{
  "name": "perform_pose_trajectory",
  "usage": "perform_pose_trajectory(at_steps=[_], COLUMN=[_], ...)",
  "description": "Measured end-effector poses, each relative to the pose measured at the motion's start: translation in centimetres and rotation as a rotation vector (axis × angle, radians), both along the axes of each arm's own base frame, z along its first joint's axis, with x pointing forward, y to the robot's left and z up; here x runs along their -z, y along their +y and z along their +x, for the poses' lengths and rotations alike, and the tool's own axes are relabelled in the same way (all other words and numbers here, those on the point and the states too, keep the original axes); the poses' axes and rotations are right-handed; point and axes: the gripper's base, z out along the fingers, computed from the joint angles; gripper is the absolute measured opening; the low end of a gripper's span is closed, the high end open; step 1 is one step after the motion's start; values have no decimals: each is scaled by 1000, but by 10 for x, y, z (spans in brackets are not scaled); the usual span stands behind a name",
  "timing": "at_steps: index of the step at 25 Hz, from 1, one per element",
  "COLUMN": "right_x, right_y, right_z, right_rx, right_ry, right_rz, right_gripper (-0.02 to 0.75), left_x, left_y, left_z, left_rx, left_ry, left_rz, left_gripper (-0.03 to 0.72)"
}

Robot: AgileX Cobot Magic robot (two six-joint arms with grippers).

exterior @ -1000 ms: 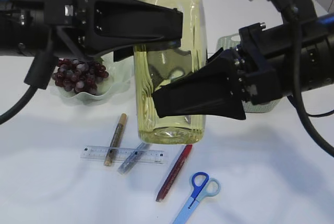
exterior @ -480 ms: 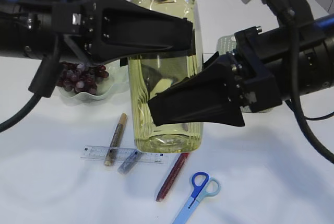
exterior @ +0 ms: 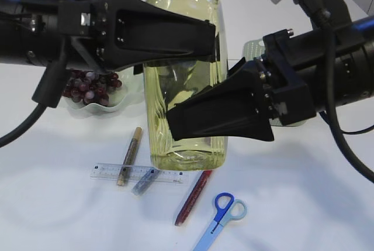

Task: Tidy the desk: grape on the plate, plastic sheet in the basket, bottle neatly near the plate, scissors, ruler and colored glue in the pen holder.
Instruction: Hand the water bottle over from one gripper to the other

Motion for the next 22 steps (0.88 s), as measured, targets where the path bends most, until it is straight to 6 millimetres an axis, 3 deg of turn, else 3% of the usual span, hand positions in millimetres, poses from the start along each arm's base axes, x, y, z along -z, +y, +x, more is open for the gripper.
perform_pose_trajectory(at_steps=[6,22], right_x=[0,0], right_y=[0,0], right_z=[0,0], right_rx=[0,0], right_ry=[-2,-1], right_rz=[0,2], right_gripper=[470,470], left_x=[0,-1], left_y=[0,0], left_z=[0,0], left_rx=[-3,-5], left_ry=[5,8], left_rz=[-4,-8], left_gripper=[465,460])
